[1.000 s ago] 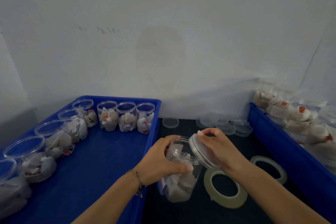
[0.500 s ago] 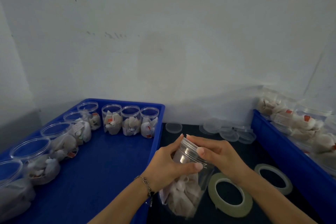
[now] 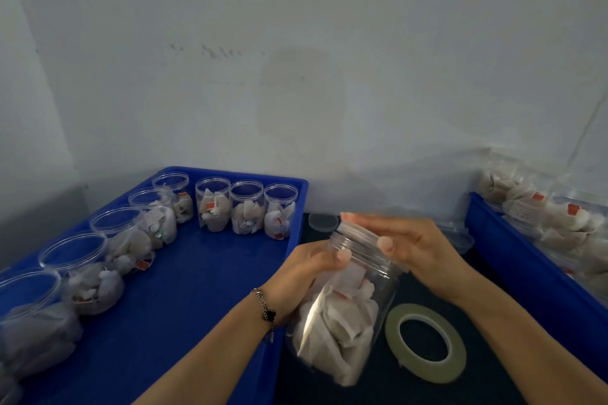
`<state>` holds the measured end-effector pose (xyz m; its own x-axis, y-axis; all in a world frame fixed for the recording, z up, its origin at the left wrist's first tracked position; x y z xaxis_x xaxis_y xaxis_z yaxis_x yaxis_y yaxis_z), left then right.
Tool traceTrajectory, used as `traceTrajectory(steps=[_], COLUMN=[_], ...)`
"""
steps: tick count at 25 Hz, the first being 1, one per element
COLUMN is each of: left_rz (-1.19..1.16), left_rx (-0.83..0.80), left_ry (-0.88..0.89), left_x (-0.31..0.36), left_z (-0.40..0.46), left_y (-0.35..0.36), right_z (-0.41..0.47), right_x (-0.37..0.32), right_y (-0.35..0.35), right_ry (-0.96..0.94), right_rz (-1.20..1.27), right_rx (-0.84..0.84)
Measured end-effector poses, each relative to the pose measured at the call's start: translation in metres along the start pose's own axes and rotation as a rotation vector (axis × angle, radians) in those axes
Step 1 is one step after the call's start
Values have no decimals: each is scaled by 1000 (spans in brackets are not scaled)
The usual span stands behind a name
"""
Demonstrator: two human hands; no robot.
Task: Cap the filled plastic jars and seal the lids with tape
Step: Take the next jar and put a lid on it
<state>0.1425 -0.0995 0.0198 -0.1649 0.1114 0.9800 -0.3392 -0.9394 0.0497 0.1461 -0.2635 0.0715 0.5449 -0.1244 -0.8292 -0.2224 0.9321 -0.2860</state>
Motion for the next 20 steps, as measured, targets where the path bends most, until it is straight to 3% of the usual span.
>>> traceTrajectory(steps=[7, 14, 16, 18, 20], left_rz=[1, 200, 427, 807, 937], left_rx=[-29, 37, 106, 188, 220], left_ry=[15, 70, 91, 82, 17], left_x=[1, 3, -1, -6, -13], left_z=[1, -2, -3, -4, -6], left_y=[-2, 2, 9, 20, 25], right_z=[-2, -8, -11, -15, -20], right_x=[4, 12, 22, 37, 41], right_y=[5, 7, 17, 33, 36], right_ry=[-6, 116, 207, 380, 467], right_rz=[-21, -182, -349, -550, -653], right_rx=[-59, -165, -131, -109, -175])
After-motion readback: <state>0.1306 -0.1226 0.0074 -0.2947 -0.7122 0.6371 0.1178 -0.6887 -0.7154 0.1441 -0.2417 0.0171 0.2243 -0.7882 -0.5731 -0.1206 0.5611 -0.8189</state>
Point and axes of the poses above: each hand's wrist, its own z-axis towards the middle knuckle, its own y-axis out of the palm, x = y × z, the point moved 3 cm from there along z, towards the middle knuckle, and after that the axes turned 10 degrees about x, right-handed, at the moved point
